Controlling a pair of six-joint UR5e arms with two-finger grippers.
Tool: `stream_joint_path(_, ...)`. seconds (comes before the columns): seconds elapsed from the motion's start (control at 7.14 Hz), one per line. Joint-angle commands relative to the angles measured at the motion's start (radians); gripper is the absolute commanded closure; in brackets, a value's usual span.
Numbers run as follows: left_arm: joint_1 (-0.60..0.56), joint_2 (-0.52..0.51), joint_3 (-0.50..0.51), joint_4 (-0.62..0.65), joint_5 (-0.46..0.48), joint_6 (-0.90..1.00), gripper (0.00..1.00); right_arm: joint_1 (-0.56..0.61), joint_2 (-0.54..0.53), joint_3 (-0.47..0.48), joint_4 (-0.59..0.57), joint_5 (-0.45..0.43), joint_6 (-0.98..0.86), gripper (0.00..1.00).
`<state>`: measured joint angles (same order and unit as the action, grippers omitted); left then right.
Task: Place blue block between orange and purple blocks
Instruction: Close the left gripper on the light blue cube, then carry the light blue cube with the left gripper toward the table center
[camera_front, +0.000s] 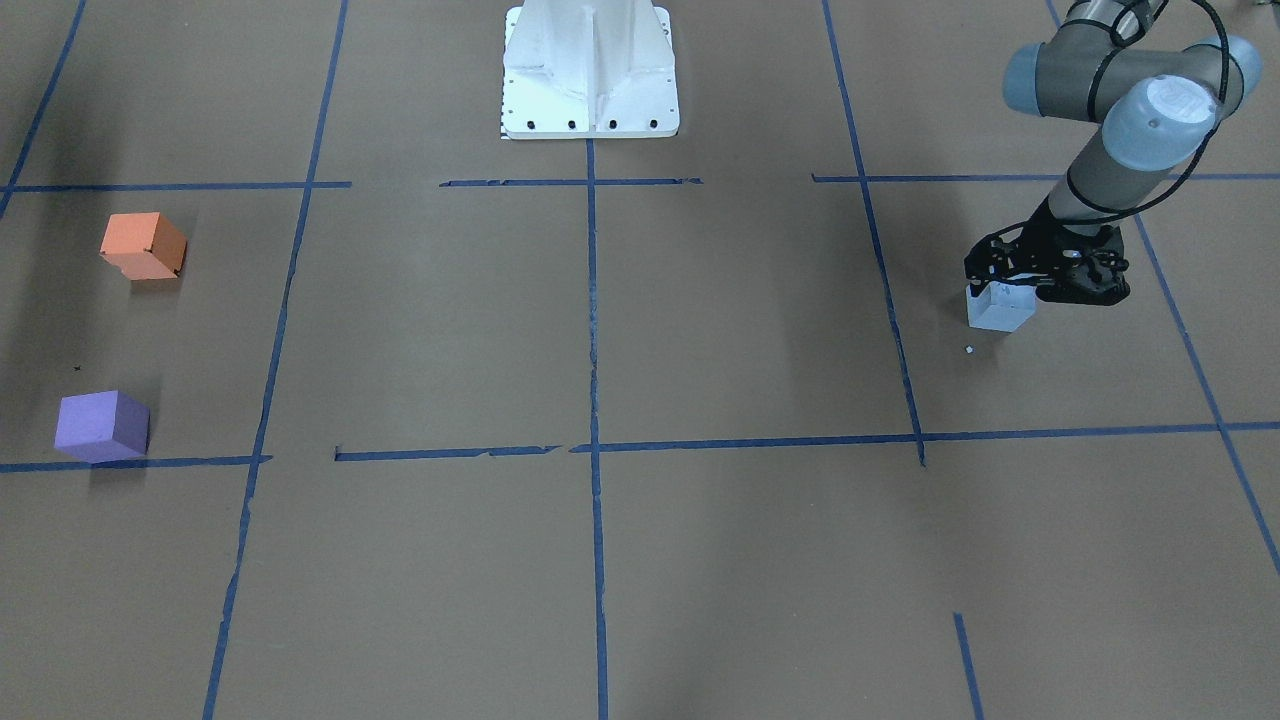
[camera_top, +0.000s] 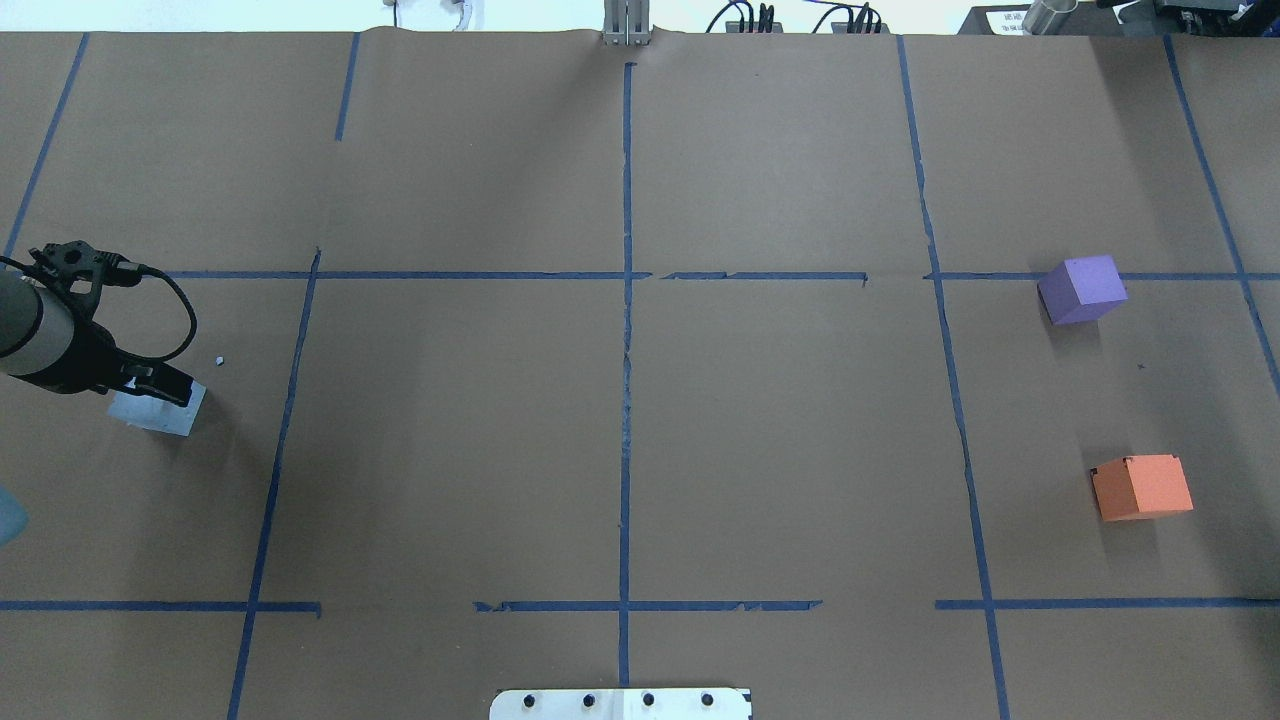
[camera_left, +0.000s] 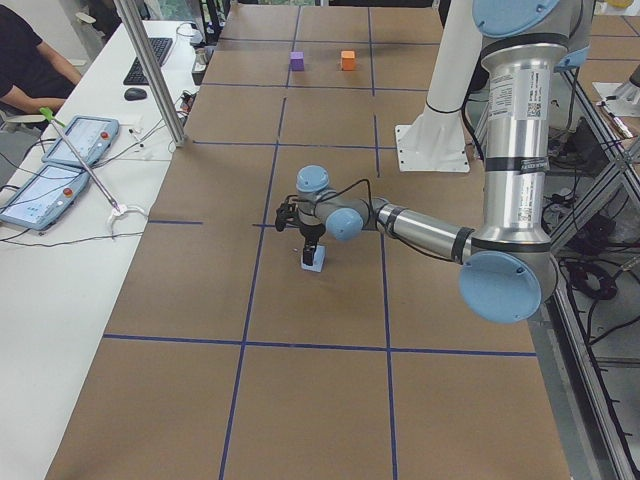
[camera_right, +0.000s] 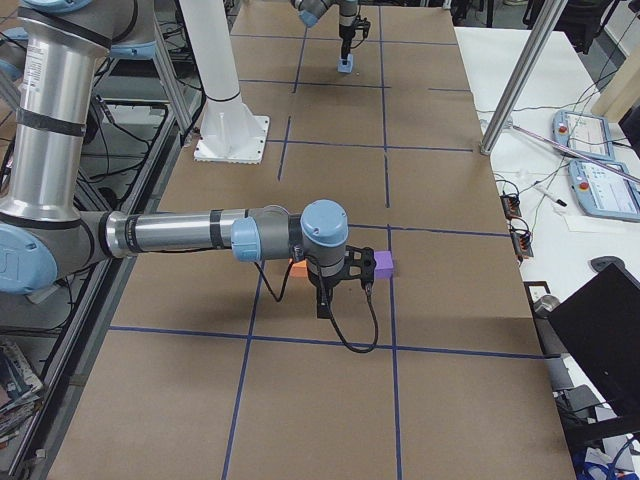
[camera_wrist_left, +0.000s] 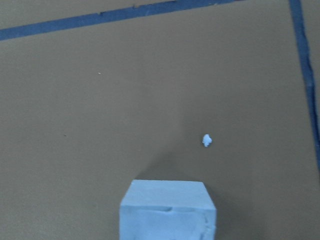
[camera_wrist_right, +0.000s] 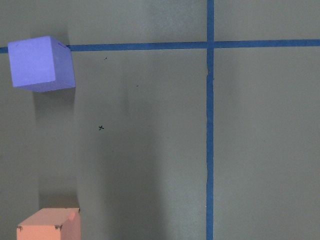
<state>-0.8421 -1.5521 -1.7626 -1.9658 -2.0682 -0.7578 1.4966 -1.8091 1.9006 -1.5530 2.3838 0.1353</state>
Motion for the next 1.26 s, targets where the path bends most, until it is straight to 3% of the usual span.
stream_joint_path(0.0, 0.003, -0.034, 0.064, -0.021, 0.000, 0.000, 0.04, -0.001, 0.001, 0.000, 0.001, 0.001, 0.000, 0.00)
stream_joint_path(0.14, 0.005, -0.052, 0.102, -0.047, -0.001, -0.006, 0.21, -0.003, 0.001, 0.000, 0.001, 0.002, 0.000, 0.00)
stream_joint_path(0.28, 0.003, -0.052, 0.097, -0.056, -0.013, -0.012, 0.81, -0.004, 0.001, 0.000, 0.001, 0.002, 0.000, 0.00)
stream_joint_path(0.42, 0.005, -0.066, 0.089, -0.056, -0.091, -0.034, 1.00, -0.004, 0.001, 0.002, 0.001, 0.002, 0.000, 0.00)
stream_joint_path(0.56, 0.005, -0.138, 0.054, -0.047, -0.166, -0.181, 1.00, -0.004, 0.001, 0.002, 0.002, 0.002, 0.000, 0.00)
stream_joint_path(0.84, 0.050, -0.348, 0.052, -0.039, -0.159, -0.403, 1.00, -0.012, 0.002, 0.003, 0.014, 0.005, 0.001, 0.00)
stream_joint_path(0.98, 0.146, -0.426, 0.072, -0.036, -0.121, -0.470, 1.00, -0.018, 0.002, 0.003, 0.037, 0.005, 0.003, 0.00)
stream_joint_path(1.12, 0.223, -0.536, 0.090, 0.047, -0.019, -0.512, 1.00, -0.029, 0.004, 0.003, 0.039, 0.005, 0.003, 0.00)
